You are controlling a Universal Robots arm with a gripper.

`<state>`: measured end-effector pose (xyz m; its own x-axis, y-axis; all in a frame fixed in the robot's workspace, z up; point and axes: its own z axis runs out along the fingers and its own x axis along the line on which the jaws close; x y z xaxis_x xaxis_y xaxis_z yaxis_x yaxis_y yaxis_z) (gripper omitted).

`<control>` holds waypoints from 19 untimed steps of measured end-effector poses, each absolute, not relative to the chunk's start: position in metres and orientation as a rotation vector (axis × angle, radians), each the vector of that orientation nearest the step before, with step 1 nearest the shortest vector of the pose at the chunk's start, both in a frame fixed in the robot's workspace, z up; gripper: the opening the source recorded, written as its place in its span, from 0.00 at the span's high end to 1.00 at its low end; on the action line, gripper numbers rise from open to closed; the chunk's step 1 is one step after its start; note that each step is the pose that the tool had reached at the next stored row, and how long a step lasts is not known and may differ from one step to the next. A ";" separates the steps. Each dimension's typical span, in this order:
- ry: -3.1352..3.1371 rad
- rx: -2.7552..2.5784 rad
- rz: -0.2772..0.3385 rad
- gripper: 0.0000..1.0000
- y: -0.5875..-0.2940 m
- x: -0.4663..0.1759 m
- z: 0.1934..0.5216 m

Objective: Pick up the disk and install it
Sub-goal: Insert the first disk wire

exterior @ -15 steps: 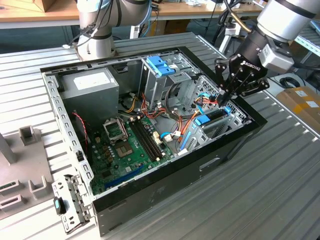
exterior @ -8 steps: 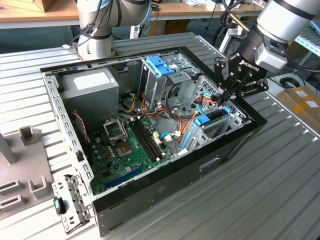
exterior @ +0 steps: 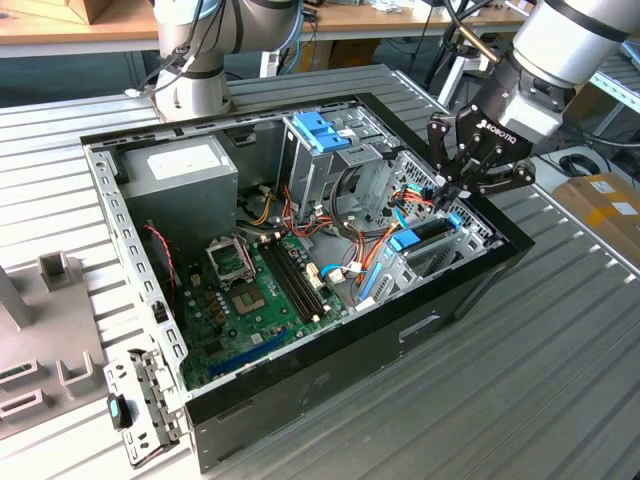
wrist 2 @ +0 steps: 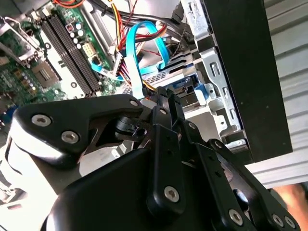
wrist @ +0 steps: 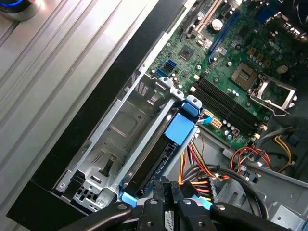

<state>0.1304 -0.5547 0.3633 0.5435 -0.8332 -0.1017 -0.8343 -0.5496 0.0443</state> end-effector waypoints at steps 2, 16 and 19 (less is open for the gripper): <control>1.518 -2.733 0.173 0.83 -0.555 0.130 0.363; 1.748 -2.580 0.170 0.83 -0.555 0.130 0.362; 1.797 -2.544 0.170 0.83 -0.555 0.130 0.362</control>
